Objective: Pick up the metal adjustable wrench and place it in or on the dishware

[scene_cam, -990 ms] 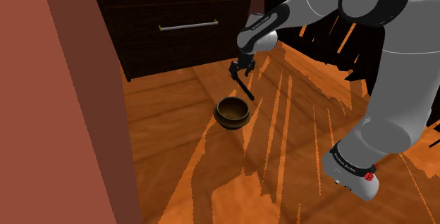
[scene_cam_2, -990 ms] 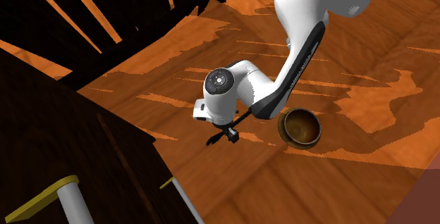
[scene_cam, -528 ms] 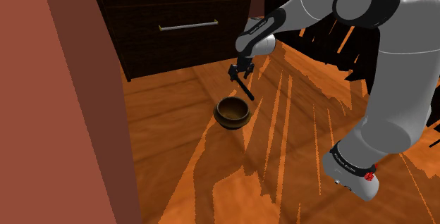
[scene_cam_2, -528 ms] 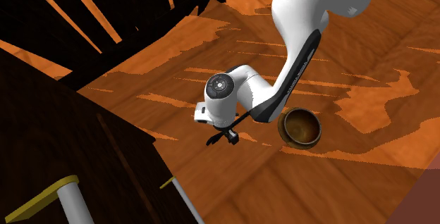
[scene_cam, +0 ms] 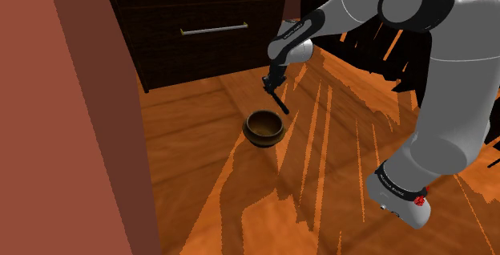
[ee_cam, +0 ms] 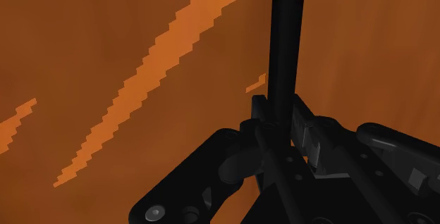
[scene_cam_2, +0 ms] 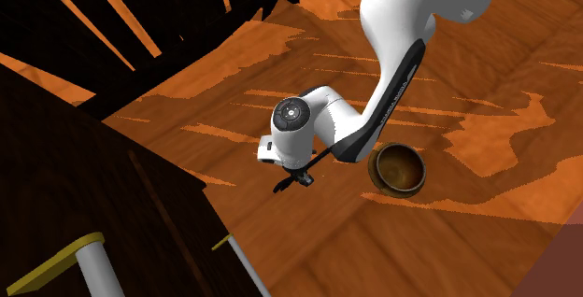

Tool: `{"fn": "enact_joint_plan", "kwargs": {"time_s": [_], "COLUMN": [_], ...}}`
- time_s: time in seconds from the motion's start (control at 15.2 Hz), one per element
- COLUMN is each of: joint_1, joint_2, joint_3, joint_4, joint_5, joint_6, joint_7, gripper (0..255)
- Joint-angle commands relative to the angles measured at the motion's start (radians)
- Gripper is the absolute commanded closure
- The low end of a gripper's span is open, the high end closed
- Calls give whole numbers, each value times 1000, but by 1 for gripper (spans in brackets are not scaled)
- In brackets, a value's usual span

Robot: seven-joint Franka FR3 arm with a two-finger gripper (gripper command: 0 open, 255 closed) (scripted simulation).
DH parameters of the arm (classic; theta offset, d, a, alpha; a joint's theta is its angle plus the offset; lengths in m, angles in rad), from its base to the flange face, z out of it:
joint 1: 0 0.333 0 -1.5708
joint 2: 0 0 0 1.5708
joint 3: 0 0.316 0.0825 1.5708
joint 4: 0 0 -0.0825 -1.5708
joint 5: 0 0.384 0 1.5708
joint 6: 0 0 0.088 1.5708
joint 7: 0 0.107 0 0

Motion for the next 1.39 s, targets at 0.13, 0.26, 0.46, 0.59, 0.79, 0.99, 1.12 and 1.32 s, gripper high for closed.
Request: {"fn": "enact_joint_plan", "kwargs": {"time_s": [0.13, 0.26, 0.46, 0.59, 0.79, 0.99, 1.12, 1.32], "joint_1": [0, 0, 3, 5, 8, 10, 11, 13], "joint_2": [0, 0, -31, -50, -79, -106, -124, -149], "joint_3": [0, 0, -5, -8, -13, -17, -19, -22], "joint_4": [0, 0, -1, 1, 4, 9, 13, 21], "joint_5": [0, 0, -8, -14, -22, -30, -36, -44], "joint_6": [0, 0, -30, -50, -82, -114, -135, -168], "joint_7": [0, 0, 9, 14, 23, 31, 37, 44], "gripper": [255, 255, 255, 255, 255, 255, 255, 255]}}
